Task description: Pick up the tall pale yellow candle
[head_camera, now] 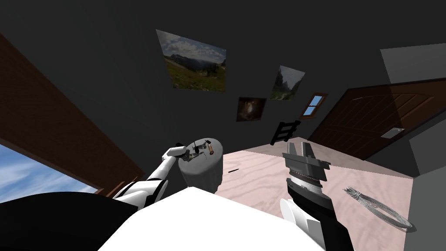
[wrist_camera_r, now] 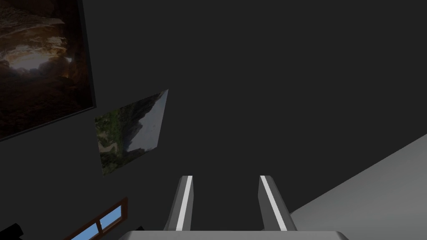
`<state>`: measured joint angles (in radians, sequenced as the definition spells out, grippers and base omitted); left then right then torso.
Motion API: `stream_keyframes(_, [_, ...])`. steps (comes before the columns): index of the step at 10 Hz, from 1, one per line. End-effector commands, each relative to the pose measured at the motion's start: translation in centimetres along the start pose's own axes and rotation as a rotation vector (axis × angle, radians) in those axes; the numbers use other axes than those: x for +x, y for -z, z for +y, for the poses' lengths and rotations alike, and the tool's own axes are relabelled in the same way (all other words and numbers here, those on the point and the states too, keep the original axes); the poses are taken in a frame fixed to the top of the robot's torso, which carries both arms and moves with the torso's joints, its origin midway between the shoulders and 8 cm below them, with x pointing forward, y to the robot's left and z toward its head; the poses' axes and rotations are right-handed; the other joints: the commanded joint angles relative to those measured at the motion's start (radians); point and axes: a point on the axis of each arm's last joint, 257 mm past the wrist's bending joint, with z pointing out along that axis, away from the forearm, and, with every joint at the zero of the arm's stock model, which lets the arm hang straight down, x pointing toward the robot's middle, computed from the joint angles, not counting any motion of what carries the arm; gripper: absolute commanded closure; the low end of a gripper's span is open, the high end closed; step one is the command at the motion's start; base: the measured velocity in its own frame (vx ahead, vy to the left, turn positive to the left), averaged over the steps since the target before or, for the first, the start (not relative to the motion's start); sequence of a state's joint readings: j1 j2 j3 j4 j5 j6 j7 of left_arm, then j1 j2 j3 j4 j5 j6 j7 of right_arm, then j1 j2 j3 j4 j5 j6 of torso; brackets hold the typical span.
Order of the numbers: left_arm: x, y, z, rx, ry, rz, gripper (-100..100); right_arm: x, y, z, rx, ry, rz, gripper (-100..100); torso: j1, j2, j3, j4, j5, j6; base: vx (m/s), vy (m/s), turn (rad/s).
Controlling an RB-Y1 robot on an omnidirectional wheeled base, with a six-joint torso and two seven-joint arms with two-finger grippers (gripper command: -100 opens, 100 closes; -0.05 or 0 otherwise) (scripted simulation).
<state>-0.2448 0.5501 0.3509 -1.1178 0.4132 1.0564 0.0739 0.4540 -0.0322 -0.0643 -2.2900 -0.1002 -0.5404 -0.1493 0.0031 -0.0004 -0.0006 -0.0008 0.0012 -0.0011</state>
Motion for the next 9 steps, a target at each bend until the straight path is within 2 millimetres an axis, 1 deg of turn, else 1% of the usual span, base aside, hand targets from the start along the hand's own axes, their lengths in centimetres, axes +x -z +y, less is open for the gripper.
stream_keyframes(1, [0.4,0.6,-0.3,0.016,-0.001,0.003,100,0.0,0.0,0.0,0.0,0.0,0.0,0,0.0,0.0,0.0,0.0,0.0,0.0,-0.001,0.029,-0.025])
stream_keyframes(2, [-0.4,0.4,1.6,-0.017,0.019,-0.011,100,0.0,0.0,0.0,0.0,0.0,0.0,0,-0.001,0.0,0.0,0.0,-0.001,0.0,0.007,0.036,-0.063])
stream_keyframes(3, [0.3,1.1,0.3,0.017,0.006,-0.001,100,0.0,0.0,0.0,0.0,0.0,0.0,0,0.0,0.0,0.0,0.0,0.0,0.0,0.004,0.031,-0.026])
stream_keyframes(4, [-0.2,1.2,1.9,-0.009,0.024,-0.014,100,0.0,0.0,0.0,0.0,0.0,0.0,0,0.0,0.0,0.0,0.0,0.0,0.0,0.014,0.034,-0.063])
stream_keyframes(5, [0.3,1.8,0.9,0.018,0.014,-0.005,100,0.0,0.0,0.0,0.0,0.0,0.0,0,0.0,-0.001,-0.001,0.0,0.0,0.0,0.006,0.031,-0.025])
stream_keyframes(6, [-0.3,1.7,2.7,-0.013,0.034,-0.02,100,0.0,0.0,0.0,0.0,0.0,0.0,0,0.0,-0.001,0.0,0.0,0.0,0.0,0.006,0.041,-0.066])
stream_keyframes(7, [0.3,2.4,1.6,0.016,0.023,-0.01,100,0.0,0.0,0.0,0.0,0.0,0.0,0,0.0,0.0,0.0,0.0,0.0,0.0,0.001,0.031,-0.029])
stream_keyframes(8, [-0.3,2.5,3.2,-0.009,0.042,-0.024,100,0.0,0.0,0.0,0.0,0.0,0.0,0,0.0,0.0,0.0,0.0,0.0,0.0,0.003,0.035,-0.054])
stream_keyframes(9, [0.3,3.1,2.2,0.017,0.032,-0.015,100,0.0,0.0,0.0,0.0,0.0,0.0,0,0.0,0.001,0.0,0.0,0.0,-0.001,0.002,0.027,-0.031])
